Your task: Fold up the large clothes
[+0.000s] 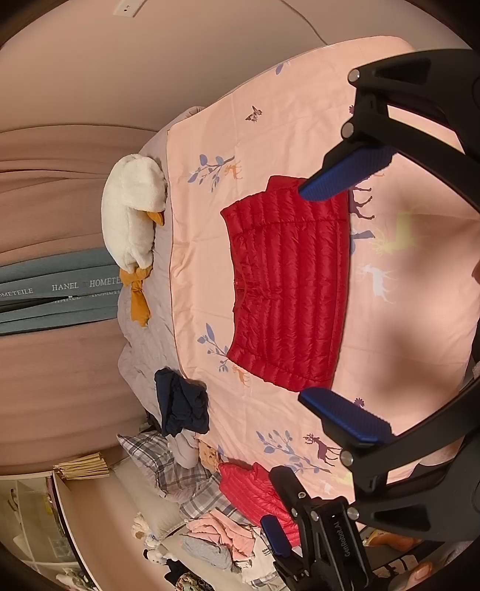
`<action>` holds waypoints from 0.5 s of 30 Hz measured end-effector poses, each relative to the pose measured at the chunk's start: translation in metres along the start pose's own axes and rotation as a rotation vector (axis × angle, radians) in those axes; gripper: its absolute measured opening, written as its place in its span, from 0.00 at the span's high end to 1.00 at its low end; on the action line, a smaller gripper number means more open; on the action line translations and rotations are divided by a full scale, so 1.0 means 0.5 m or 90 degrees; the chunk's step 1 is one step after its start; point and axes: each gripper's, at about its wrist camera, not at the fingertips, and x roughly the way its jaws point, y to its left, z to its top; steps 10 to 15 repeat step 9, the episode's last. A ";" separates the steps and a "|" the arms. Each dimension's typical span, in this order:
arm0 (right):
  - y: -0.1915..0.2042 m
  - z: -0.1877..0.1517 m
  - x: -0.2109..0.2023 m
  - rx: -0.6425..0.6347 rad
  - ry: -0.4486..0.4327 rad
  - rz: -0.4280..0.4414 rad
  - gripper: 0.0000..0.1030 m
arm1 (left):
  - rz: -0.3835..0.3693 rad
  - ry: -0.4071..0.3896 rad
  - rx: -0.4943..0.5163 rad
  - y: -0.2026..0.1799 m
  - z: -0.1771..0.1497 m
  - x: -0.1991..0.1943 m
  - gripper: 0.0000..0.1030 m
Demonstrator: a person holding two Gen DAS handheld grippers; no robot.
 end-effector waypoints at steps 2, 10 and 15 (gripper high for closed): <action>0.001 -0.001 0.001 -0.001 0.002 0.001 0.02 | -0.001 0.001 0.001 -0.001 0.000 0.001 0.01; 0.004 -0.002 0.003 -0.004 0.003 0.002 0.02 | 0.002 0.002 -0.003 0.002 0.000 0.003 0.01; 0.004 -0.002 0.003 -0.004 0.003 0.002 0.02 | 0.002 0.002 -0.003 0.002 0.000 0.003 0.01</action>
